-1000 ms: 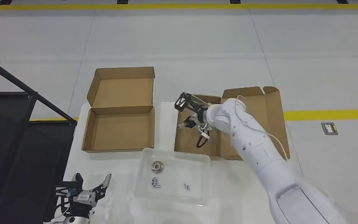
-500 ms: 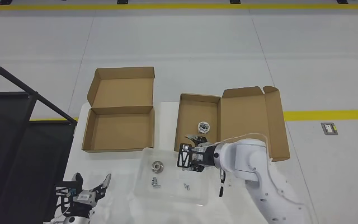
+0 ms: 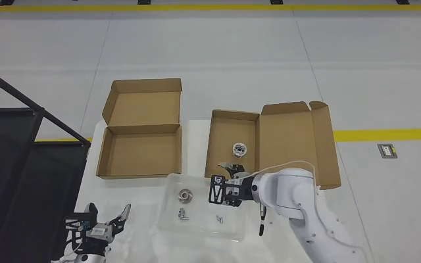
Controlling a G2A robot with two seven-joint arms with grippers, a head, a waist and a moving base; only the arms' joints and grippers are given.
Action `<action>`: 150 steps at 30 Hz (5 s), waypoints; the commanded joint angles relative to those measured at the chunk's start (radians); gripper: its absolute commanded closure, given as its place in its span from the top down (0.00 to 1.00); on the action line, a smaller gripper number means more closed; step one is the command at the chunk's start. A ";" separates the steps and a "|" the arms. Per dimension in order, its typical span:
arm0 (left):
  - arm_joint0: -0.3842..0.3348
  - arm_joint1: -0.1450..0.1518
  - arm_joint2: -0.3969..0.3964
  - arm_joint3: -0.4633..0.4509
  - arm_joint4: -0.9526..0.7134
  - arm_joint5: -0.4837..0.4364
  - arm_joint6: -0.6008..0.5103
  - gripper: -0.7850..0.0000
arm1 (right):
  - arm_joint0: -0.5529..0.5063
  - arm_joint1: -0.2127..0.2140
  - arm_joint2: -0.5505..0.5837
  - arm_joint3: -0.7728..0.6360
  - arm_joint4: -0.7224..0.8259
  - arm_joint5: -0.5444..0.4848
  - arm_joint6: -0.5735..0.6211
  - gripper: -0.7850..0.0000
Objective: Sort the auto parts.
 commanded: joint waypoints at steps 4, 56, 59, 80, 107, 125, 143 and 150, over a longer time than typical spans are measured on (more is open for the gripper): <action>0.000 0.000 0.000 0.000 0.000 0.000 0.000 1.00 | 0.032 -0.012 -0.095 0.014 -0.046 0.068 0.048 1.00; 0.000 0.000 0.000 0.000 0.000 0.000 0.000 1.00 | 0.125 -0.177 -0.363 0.405 0.126 0.842 0.455 0.61; 0.000 0.000 0.000 0.000 0.000 0.000 0.000 1.00 | 0.144 -0.193 -0.380 0.442 0.149 0.875 0.476 0.51; 0.000 0.000 0.000 0.000 0.000 0.000 0.000 1.00 | 0.186 -0.237 -0.364 0.610 0.282 0.937 0.477 0.31; 0.000 0.000 0.000 0.000 0.000 0.000 0.000 1.00 | 0.190 -0.249 -0.337 0.670 0.299 0.918 0.454 0.00; 0.000 0.000 0.000 0.000 0.000 0.000 0.000 1.00 | 0.103 -0.185 -0.174 0.312 0.189 0.856 0.440 0.00; 0.000 0.000 0.000 0.000 0.000 0.000 0.000 1.00 | 0.187 -0.174 -0.029 0.369 0.202 0.849 0.046 0.00; 0.000 0.000 0.000 0.000 0.000 0.000 0.000 1.00 | 0.350 -0.225 -0.156 0.665 0.207 0.908 0.023 0.00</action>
